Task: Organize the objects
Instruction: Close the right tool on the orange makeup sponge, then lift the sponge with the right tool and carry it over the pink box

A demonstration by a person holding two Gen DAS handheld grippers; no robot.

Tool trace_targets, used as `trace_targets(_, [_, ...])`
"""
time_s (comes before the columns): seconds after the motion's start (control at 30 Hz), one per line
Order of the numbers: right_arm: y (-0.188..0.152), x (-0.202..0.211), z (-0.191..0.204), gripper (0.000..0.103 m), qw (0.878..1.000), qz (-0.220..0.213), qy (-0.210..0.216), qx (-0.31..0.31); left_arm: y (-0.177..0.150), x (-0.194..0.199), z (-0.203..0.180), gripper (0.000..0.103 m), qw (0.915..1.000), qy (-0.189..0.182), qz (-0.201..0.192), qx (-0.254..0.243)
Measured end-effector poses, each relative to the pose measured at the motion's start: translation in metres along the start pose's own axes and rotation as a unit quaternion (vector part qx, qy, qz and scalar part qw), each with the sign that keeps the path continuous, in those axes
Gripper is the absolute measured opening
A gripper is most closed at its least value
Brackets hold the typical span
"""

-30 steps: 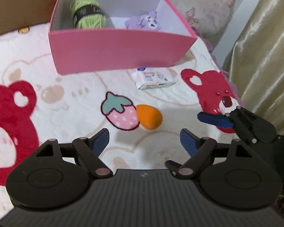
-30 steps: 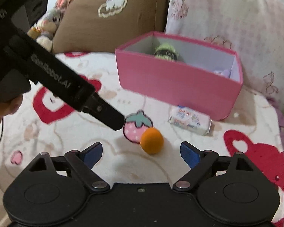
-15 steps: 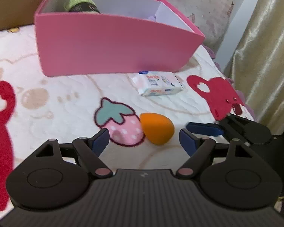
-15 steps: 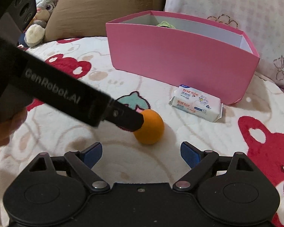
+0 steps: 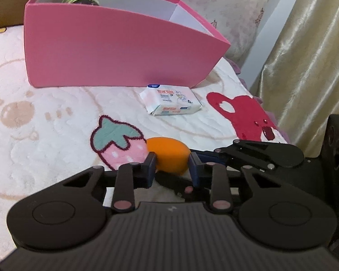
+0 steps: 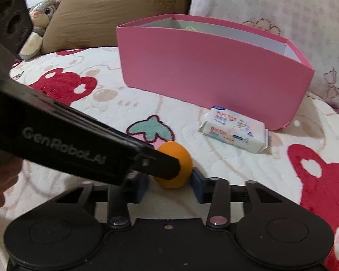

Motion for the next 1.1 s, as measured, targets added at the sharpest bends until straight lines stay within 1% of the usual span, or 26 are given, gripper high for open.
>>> trace_targets(0.2, [0.001, 0.005, 0.002, 0.039, 1.000, 0.004, -0.010, -0.005, 0.000, 0.005, -0.008, 0.029, 1.0000, -0.001, 0.009, -0.001])
trace_targets(0.3, [0.001, 0.012, 0.005, 0.039, 1.000, 0.015, -0.013, -0.009, -0.002, 0.009, -0.010, 0.028, 0.9995, -0.007, 0.026, 0.014])
trace_targets(0.37, [0.001, 0.019, 0.009, 0.040, 1.000, 0.025, -0.008, -0.016, -0.002, 0.014, -0.011, 0.027, 0.9988, -0.010, 0.042, 0.022])
trace_targets(0.43, [0.003, 0.029, 0.012, 0.040, 0.999, 0.026, -0.006, -0.018, -0.001, 0.024, -0.018, 0.027, 0.9987, -0.010, 0.048, 0.012])
trace_targets(0.5, [0.009, 0.041, 0.013, 0.040, 0.999, 0.022, -0.006, -0.030, 0.002, 0.034, -0.026, 0.027, 0.9989, -0.009, 0.046, 0.005])
trace_targets(0.6, [0.022, 0.060, 0.012, 0.040, 0.996, 0.015, 0.009, -0.089, 0.012, 0.055, -0.034, 0.027, 0.9992, -0.008, 0.039, -0.006])
trace_targets(0.63, [0.027, 0.066, 0.013, 0.040, 0.995, 0.009, 0.010, -0.097, 0.016, 0.062, -0.037, 0.027, 0.9993, -0.010, 0.035, -0.010])
trace_targets(0.73, [0.042, 0.081, 0.020, 0.040, 0.996, -0.008, -0.001, -0.092, 0.030, 0.081, -0.043, 0.027, 0.9994, -0.012, 0.027, -0.020])
trace_targets(0.87, [0.059, 0.095, 0.024, 0.040, 0.996, -0.016, -0.010, -0.083, 0.042, 0.096, -0.052, 0.027, 0.9992, -0.005, 0.015, -0.038])
trace_targets(1.03, [0.073, 0.107, 0.027, 0.040, 0.997, -0.026, -0.019, -0.064, 0.052, 0.112, -0.056, 0.027, 0.9992, -0.003, 0.001, -0.041])
trace_targets(1.1, [0.078, 0.110, 0.028, 0.040, 0.998, -0.026, -0.020, -0.057, 0.055, 0.116, -0.057, 0.027, 0.9992, -0.002, 0.001, -0.039])
Point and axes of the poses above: each gripper's, at about its wrist camera, not at the fingertips, and x roughly against the way its jaws point, z to its left, y to its top, the point moved 10 cm from there along -x, roughly the way its jaws point, and after that the axes turned 4 degrees about y, right-handed, at the moved point
